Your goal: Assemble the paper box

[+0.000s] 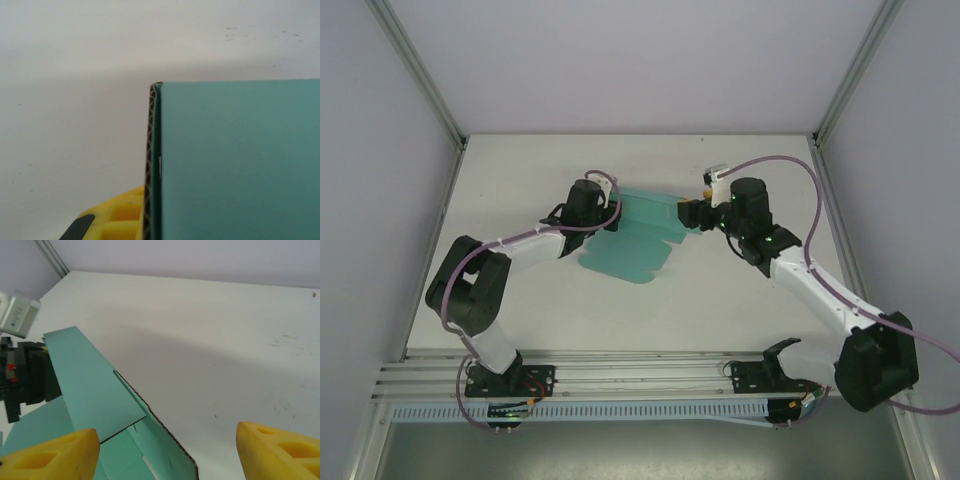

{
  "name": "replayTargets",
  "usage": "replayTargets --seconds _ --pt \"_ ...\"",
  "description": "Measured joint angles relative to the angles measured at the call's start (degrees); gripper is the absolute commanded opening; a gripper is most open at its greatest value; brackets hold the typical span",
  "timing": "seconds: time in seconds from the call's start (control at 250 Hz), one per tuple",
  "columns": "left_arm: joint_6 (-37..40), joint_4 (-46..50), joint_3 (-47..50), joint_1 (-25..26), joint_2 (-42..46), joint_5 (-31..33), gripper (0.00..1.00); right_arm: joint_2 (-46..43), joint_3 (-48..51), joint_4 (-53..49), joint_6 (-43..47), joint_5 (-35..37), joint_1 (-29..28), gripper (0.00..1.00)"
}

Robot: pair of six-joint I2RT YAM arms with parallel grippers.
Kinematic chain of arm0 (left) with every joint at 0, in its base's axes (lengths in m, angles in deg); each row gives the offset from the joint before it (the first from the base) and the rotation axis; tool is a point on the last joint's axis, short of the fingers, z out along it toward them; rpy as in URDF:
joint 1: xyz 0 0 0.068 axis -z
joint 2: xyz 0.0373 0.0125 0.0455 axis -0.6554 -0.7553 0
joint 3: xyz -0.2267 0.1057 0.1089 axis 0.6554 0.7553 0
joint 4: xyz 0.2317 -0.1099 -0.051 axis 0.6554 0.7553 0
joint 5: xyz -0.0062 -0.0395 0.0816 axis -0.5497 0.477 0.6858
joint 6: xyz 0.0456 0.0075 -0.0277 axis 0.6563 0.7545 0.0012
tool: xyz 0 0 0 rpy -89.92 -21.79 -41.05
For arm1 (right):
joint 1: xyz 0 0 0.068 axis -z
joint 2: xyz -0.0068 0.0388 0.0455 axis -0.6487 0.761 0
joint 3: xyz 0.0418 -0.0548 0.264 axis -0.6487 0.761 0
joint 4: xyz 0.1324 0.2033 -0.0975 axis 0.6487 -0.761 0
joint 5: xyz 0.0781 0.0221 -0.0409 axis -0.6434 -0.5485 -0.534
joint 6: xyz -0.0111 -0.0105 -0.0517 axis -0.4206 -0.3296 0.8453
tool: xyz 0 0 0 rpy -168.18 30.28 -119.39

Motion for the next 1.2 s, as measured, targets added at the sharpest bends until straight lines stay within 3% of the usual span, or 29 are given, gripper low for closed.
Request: replayTargets --seconds 0.276,0.348,0.424,0.484,0.58,0.711,0.955,1.199 --pt "-0.46 -0.44 0.52 -0.37 0.22 -0.72 0.0 5.18 2.29 4.61 -1.27 -5.73 -0.24 0.73" --pt "-0.44 -0.42 0.52 -0.2 0.22 -1.9 0.0 6.97 2.86 6.19 -2.12 -6.69 -0.98 0.8" --pt "-0.46 -0.44 0.52 -0.02 0.22 -3.23 0.0 8.57 2.91 8.11 -2.69 -6.75 -1.95 0.98" --pt "-0.46 -0.42 0.52 -0.02 0.2 -3.5 0.0 9.66 2.91 10.36 -3.43 -5.38 -2.71 0.99" --pt "-0.68 -0.46 0.52 -0.33 0.2 -3.63 0.0 11.26 3.41 15.26 -5.01 -0.15 -3.82 0.99" --pt "-1.31 -0.42 0.52 -0.48 0.09 -3.74 0.0 13.29 6.86 23.93 -8.44 13.33 -7.56 0.99" --pt "-2.21 -0.46 0.52 -0.48 0.09 -3.61 0.0 15.13 7.39 27.3 -12.59 35.19 -15.43 0.99" --pt "-3.08 -0.46 0.48 -0.07 0.07 -3.26 0.0 11.74 7.54 21.99 -12.39 41.16 -16.96 0.99"
